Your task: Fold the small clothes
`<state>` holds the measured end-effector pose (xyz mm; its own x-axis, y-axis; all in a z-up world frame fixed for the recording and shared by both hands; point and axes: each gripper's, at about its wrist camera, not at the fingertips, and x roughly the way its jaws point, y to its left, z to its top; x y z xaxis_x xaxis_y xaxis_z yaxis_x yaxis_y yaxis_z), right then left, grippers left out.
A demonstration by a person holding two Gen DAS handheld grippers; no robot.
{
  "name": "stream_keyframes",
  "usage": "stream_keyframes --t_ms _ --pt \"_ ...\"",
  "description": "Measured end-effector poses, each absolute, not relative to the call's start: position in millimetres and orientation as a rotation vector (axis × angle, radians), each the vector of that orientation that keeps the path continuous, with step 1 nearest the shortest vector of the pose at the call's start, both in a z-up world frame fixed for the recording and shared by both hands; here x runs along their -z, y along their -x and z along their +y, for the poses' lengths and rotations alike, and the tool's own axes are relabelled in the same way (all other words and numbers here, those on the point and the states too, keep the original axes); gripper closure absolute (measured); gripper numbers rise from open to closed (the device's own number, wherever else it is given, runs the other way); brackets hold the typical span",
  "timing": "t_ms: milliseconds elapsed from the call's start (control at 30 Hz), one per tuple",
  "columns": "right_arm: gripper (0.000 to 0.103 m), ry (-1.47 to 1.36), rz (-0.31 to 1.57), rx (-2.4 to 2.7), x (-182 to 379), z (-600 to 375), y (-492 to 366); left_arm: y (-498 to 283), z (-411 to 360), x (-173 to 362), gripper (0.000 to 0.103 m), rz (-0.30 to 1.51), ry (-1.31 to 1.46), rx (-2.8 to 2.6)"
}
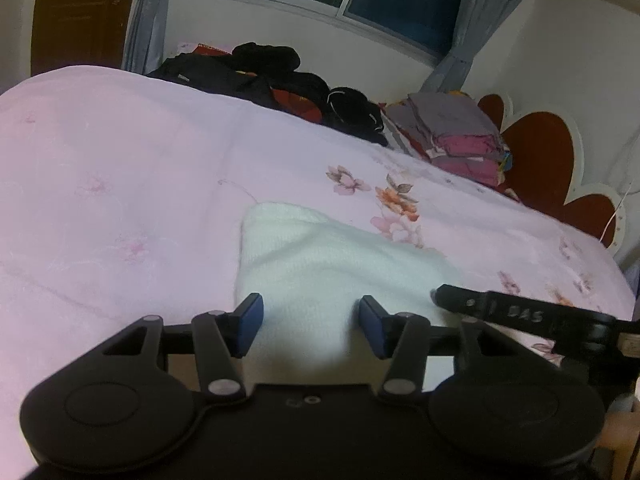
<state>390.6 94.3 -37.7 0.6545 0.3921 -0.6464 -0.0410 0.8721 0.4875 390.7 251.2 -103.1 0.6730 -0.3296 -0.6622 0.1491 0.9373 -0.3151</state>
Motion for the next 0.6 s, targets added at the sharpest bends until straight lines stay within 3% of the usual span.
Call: stream_keyframes --t_ms 200,600 --pt "0.059 -0.442 0.796 -0.310 8 82 -328 -343 263 101 0.052 0.792 0.215 0.298" --pt "0.059 -0.366 0.914 -0.222 42 88 -269 -292 250 124 0.051 0.886 0.159 0.323"
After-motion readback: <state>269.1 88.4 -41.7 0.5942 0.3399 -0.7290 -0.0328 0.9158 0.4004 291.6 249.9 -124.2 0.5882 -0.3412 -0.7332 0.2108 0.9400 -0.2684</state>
